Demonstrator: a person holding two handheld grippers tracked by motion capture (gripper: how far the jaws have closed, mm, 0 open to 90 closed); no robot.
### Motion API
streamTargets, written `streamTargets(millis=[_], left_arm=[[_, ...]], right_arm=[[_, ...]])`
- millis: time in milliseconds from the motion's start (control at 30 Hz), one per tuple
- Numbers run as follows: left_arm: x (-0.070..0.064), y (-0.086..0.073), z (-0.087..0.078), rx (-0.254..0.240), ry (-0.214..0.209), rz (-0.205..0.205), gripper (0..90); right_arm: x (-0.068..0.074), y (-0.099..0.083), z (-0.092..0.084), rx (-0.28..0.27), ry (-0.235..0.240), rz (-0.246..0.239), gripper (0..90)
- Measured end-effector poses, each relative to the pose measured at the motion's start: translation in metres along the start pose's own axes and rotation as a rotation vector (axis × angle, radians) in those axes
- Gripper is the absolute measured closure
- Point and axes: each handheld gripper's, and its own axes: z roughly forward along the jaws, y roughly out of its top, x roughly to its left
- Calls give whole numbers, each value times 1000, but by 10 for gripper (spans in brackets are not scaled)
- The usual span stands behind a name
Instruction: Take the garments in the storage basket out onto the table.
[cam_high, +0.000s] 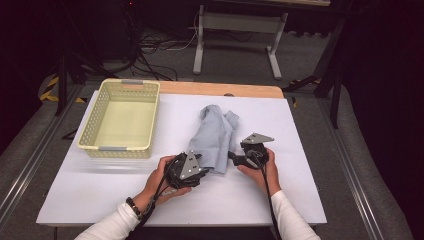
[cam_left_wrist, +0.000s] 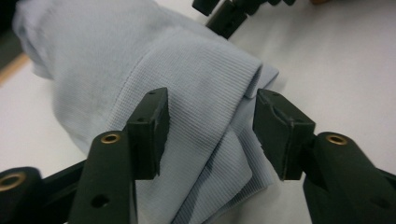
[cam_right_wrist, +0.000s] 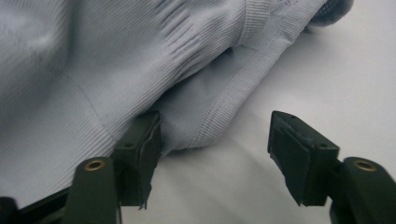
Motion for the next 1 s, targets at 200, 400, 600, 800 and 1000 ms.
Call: streamTargets(millis=[200,400,600,800,1000], left_arm=[[6,-4,7,30,-12,-10,711],[8,-5,7,24,-50,-33,835],[5,2,-17,-68,-57,-44,859],[-3,11,-43,-163,-70,-71,860],[-7,10,-61,-195,-60,-69,895]], right_arm=[[-4,5,10,25,77,3,674],[-2,3,6,22,103,-12,780],[1,7,-30,-50,34,-55,802],[-6,10,-68,-145,-19,-49,810],[-11,10,-95,-203,-34,-32,817]])
